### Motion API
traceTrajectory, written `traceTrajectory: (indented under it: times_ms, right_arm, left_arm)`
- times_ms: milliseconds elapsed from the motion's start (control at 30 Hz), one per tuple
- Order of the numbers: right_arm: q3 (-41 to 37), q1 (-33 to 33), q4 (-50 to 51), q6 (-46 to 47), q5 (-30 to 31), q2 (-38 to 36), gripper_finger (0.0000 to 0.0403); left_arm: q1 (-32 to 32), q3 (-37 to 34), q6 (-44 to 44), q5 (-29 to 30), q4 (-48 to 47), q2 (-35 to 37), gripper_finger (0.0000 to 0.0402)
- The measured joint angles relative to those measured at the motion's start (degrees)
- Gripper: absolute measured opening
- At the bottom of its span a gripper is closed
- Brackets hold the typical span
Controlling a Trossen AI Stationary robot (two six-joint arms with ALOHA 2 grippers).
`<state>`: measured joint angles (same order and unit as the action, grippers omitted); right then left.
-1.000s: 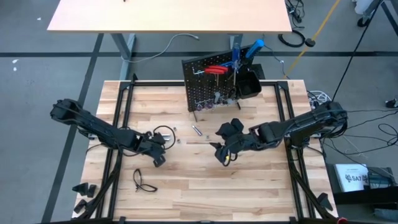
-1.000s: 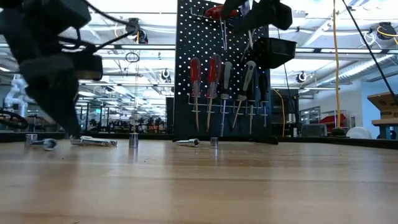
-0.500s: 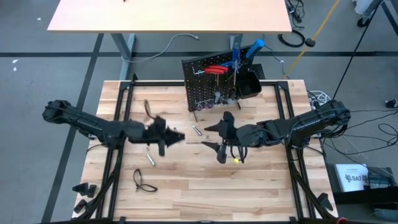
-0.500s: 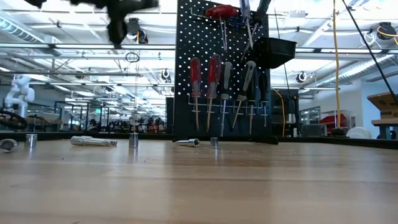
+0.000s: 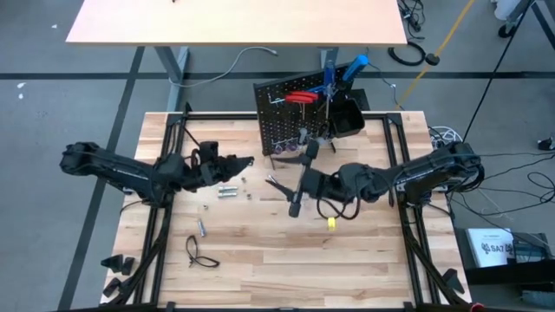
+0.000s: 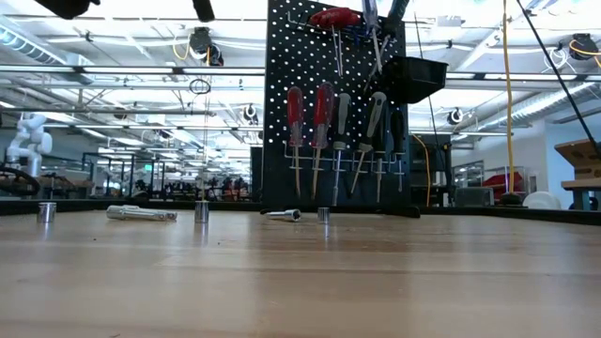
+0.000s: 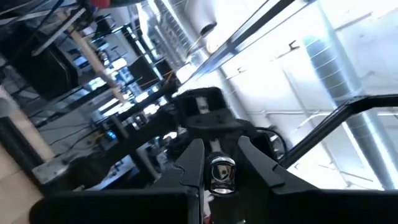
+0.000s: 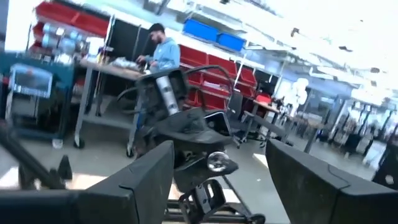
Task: Hang tools onto peg board
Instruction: Put the silver socket into the black bin on the pegboard
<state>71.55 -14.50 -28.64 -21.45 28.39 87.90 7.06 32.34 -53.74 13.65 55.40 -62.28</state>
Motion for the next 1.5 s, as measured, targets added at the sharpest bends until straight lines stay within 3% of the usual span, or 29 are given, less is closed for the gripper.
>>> traceTrajectory:
  times_ms: [133,267,833,1200,1500]
  right_arm:
    - [0.00,1.45,0.45,7.40,-0.66,0.01,0.0247]
    - [-0.02,1.83,2.16,8.54,-4.53,0.02,0.0247]
    - [-0.07,1.83,8.36,8.94,-0.89,0.07,0.0241]
    - [-0.09,1.80,12.19,10.33,3.21,0.07,0.0132]
    - [-0.13,1.75,14.59,10.01,3.20,0.02,0.0093]
  left_arm:
    - [0.14,0.65,-1.31,0.16,1.59,-2.17,0.0056]
    - [0.25,3.23,-1.51,-0.46,1.77,-5.40,0.0056]
    - [-2.86,10.72,-7.33,-12.05,0.45,-13.53,0.0056]
    - [-4.21,11.39,-11.54,-12.44,-5.27,-14.21,0.0056]
    - [-4.36,11.41,-13.73,-12.41,-8.06,-14.12,0.0056]
